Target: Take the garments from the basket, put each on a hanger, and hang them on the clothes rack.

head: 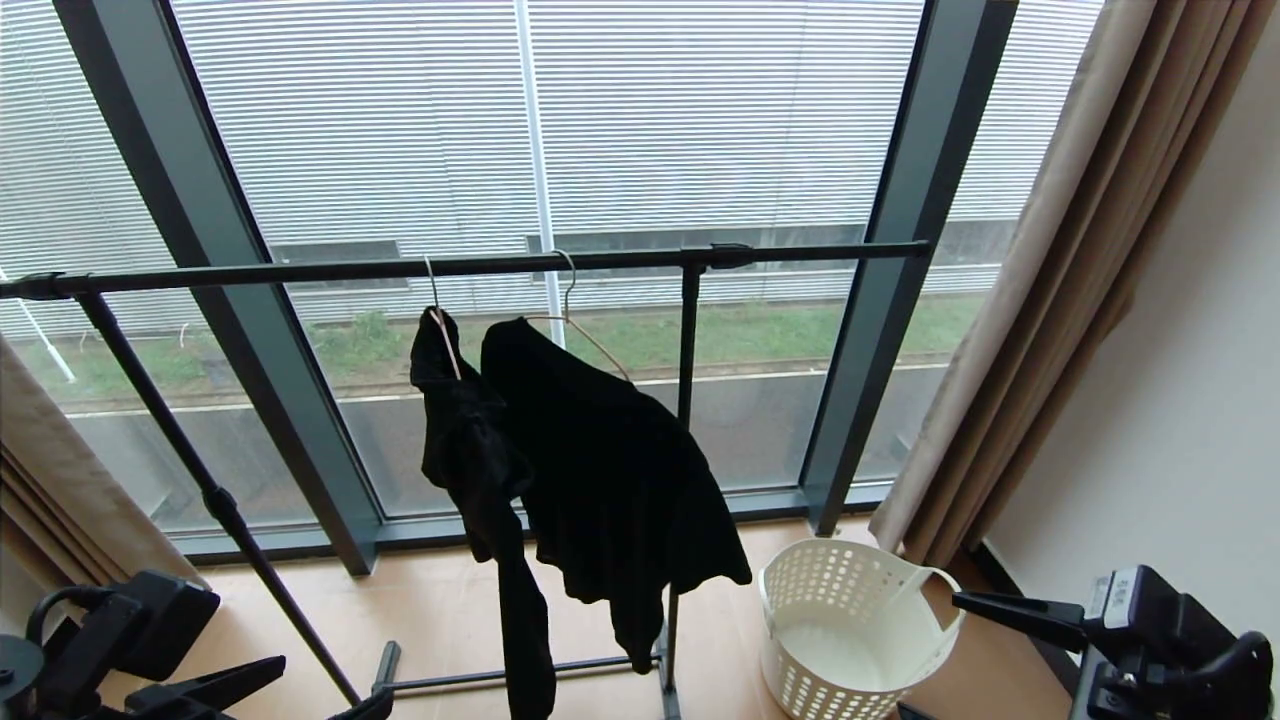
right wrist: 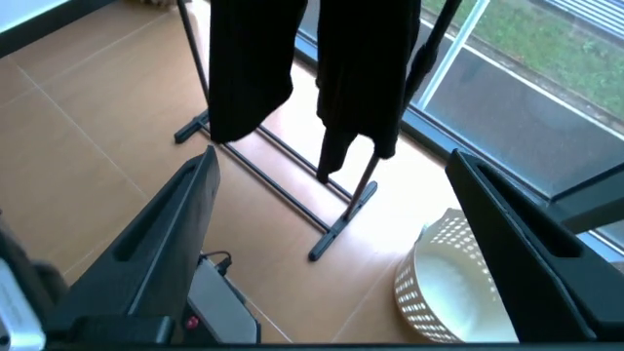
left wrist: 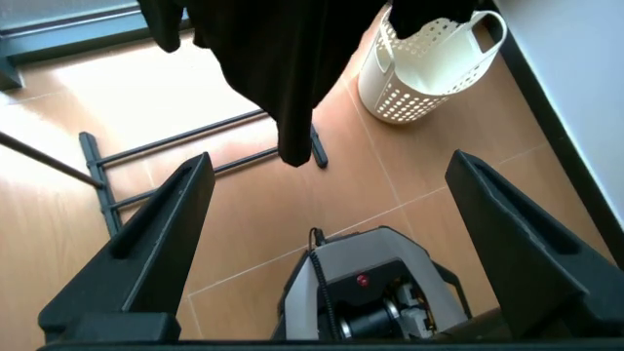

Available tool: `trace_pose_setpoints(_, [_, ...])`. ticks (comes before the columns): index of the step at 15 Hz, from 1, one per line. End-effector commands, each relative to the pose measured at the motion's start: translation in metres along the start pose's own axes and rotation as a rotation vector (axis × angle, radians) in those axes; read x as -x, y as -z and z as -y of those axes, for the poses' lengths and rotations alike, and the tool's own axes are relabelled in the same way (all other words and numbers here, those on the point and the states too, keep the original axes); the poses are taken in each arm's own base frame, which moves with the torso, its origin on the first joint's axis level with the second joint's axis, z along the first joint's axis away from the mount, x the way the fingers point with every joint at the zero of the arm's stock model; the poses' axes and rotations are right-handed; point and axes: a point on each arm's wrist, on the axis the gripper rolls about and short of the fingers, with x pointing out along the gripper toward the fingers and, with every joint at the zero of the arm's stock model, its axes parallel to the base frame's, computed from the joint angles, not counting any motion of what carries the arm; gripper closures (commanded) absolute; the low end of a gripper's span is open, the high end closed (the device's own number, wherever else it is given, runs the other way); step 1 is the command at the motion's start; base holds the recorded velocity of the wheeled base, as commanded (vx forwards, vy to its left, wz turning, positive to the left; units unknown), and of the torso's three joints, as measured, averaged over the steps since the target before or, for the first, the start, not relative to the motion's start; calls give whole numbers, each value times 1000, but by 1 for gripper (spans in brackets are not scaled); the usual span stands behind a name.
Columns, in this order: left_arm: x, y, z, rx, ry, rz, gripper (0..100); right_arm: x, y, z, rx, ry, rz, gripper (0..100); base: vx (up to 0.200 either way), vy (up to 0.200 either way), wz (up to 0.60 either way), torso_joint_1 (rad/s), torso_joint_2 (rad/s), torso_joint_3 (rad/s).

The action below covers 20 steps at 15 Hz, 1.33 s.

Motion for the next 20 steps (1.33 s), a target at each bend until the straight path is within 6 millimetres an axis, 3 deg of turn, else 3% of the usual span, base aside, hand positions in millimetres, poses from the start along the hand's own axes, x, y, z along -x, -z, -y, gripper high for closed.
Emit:
trace_pose_setpoints(1, [11,11,-2,-1,-7,32,0,31,11,-9,14,28,1,0,0,0,0,0,0,0])
trace_pose_setpoints(7, [32,28,-6,-15,-29,60,0,66,28,-17,25,43,4,0,0,0,0,0,0,0])
trace_pose_setpoints(13, [61,59,-12,-52,-33,61,0,90,50,-22,23,80,-9,0,0,0,0,0,0,0])
trace_pose_setpoints(15, [67,67,-14,-85,-84,64,0,102,65,-24,11,110,-9,0,0,0,0,0,0,0])
trace_pose_setpoints(20, [71,69,-19,-55,-290,115,0,113,69,-25,-109,266,57,0,0,0,0,0,0,0])
